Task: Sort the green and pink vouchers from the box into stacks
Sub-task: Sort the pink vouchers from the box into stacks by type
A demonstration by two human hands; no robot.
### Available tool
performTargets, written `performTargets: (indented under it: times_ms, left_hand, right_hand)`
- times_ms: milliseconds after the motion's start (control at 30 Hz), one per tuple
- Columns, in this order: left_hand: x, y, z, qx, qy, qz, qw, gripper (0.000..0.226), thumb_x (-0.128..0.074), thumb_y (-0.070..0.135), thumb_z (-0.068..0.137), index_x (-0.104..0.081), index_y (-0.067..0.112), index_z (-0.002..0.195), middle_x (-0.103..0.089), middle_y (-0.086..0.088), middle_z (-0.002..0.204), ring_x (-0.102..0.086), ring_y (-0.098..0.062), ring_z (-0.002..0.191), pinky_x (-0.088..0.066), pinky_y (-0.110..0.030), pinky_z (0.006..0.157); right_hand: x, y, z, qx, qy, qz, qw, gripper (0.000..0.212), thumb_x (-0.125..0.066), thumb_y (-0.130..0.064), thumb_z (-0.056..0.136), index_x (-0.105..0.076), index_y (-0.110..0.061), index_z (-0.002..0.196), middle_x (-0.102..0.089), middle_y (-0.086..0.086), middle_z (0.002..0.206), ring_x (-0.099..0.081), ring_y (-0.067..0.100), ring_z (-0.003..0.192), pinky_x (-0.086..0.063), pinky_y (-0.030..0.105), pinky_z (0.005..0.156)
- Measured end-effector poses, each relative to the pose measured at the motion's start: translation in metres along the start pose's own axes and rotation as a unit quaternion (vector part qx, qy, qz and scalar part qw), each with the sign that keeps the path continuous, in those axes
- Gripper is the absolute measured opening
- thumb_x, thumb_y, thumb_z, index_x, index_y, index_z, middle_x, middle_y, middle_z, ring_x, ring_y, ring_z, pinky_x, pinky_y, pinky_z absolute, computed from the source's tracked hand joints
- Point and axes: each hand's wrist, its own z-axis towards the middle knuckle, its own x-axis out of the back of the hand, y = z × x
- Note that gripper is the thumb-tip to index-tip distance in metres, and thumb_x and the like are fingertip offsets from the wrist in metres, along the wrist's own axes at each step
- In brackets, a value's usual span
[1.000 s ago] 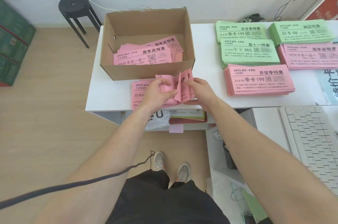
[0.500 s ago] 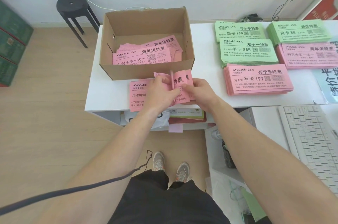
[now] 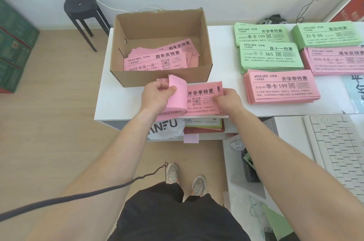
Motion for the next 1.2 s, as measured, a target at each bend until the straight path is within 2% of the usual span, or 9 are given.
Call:
performTargets:
  times_ms: [100,300,433,533,667,767,933,1133,1200]
  left_hand:
    - [0.004,-0.002,0.004,0.011,-0.003,-0.012,1.0,0.015,-0.08,0.027,0.086,-0.067,0.02,0.084,-0.067,0.005,0.091,-0.063,-0.015,0.083,-0.049,-0.028,0.078]
    - [0.002,-0.007,0.006,0.017,0.008,-0.04,0.999,0.028,-0.081,0.036,0.084,-0.067,0.012,0.082,-0.074,-0.006,0.111,-0.067,-0.024,0.107,-0.053,-0.034,0.089]
    - [-0.002,-0.005,0.005,0.021,0.013,-0.034,0.999,0.037,-0.072,0.043,0.091,-0.057,0.018,0.069,-0.062,0.006,0.075,-0.053,-0.016,0.07,-0.039,-0.026,0.061]
    - [-0.005,-0.005,0.006,0.021,0.01,-0.042,0.999,0.04,-0.065,0.049,0.094,-0.057,0.021,0.066,-0.062,0.006,0.077,-0.052,-0.013,0.066,-0.038,-0.028,0.062]
    - [-0.008,-0.005,0.007,0.013,0.003,-0.041,0.999,0.04,-0.063,0.045,0.097,-0.058,0.019,0.067,-0.066,0.008,0.084,-0.055,-0.01,0.068,-0.04,-0.026,0.062]
    - [-0.008,-0.006,0.009,0.006,0.003,-0.05,0.999,0.034,-0.066,0.039,0.096,-0.066,0.014,0.074,-0.07,0.011,0.094,-0.061,-0.013,0.082,-0.047,-0.031,0.075]
    - [-0.003,-0.006,0.01,0.003,0.011,-0.047,0.999,0.031,-0.066,0.032,0.096,-0.062,0.02,0.068,-0.066,0.012,0.084,-0.056,-0.01,0.077,-0.041,-0.026,0.07]
    - [0.005,-0.012,0.009,0.009,0.003,-0.064,0.998,0.038,-0.074,0.037,0.09,-0.065,0.0,0.083,-0.072,0.002,0.091,-0.061,-0.015,0.077,-0.047,-0.03,0.072]
    - [0.006,-0.013,0.009,0.012,0.007,-0.06,0.998,0.037,-0.077,0.038,0.088,-0.061,0.008,0.072,-0.069,0.002,0.089,-0.06,-0.014,0.075,-0.045,-0.027,0.067]
  right_hand:
    - [-0.002,-0.002,0.001,-0.003,0.01,-0.022,1.0,0.031,-0.048,-0.007,0.097,-0.069,-0.016,0.118,-0.073,0.005,0.114,-0.07,0.028,0.102,-0.059,0.045,0.091]
    - [-0.004,-0.006,-0.003,0.008,0.05,-0.02,0.999,0.033,-0.059,-0.017,0.094,-0.052,-0.02,0.125,-0.068,0.001,0.108,-0.069,0.024,0.096,-0.057,0.04,0.084]
    - [-0.006,-0.008,-0.008,0.068,0.045,-0.02,0.996,0.032,-0.055,-0.022,0.097,-0.036,-0.03,0.122,-0.063,0.0,0.093,-0.068,0.027,0.087,-0.056,0.044,0.077]
    - [-0.005,-0.009,-0.008,0.07,0.03,-0.017,0.997,0.01,-0.048,-0.028,0.1,-0.054,-0.024,0.108,-0.067,-0.002,0.098,-0.068,0.027,0.097,-0.054,0.042,0.081]
    - [-0.002,-0.011,-0.013,0.044,-0.003,-0.002,0.999,0.051,-0.037,-0.047,0.105,-0.075,-0.015,0.099,-0.074,-0.001,0.101,-0.067,0.017,0.093,-0.047,0.029,0.074]
    - [0.001,-0.011,-0.013,0.031,-0.002,0.017,0.999,0.055,-0.038,-0.055,0.103,-0.077,-0.016,0.102,-0.075,-0.003,0.097,-0.068,0.013,0.091,-0.049,0.025,0.073]
    - [0.002,-0.009,-0.007,0.051,0.018,-0.083,0.995,0.021,-0.057,-0.024,0.1,-0.07,-0.017,0.085,-0.073,0.002,0.092,-0.071,0.028,0.096,-0.058,0.041,0.087]
    - [-0.001,-0.008,-0.006,0.057,0.044,-0.107,0.992,0.019,-0.058,-0.025,0.101,-0.072,-0.014,0.092,-0.074,0.005,0.097,-0.069,0.027,0.092,-0.057,0.037,0.084]
    - [-0.002,-0.009,-0.007,0.053,0.052,-0.105,0.992,0.016,-0.059,-0.024,0.099,-0.071,-0.016,0.091,-0.072,0.003,0.097,-0.068,0.025,0.091,-0.056,0.036,0.083]
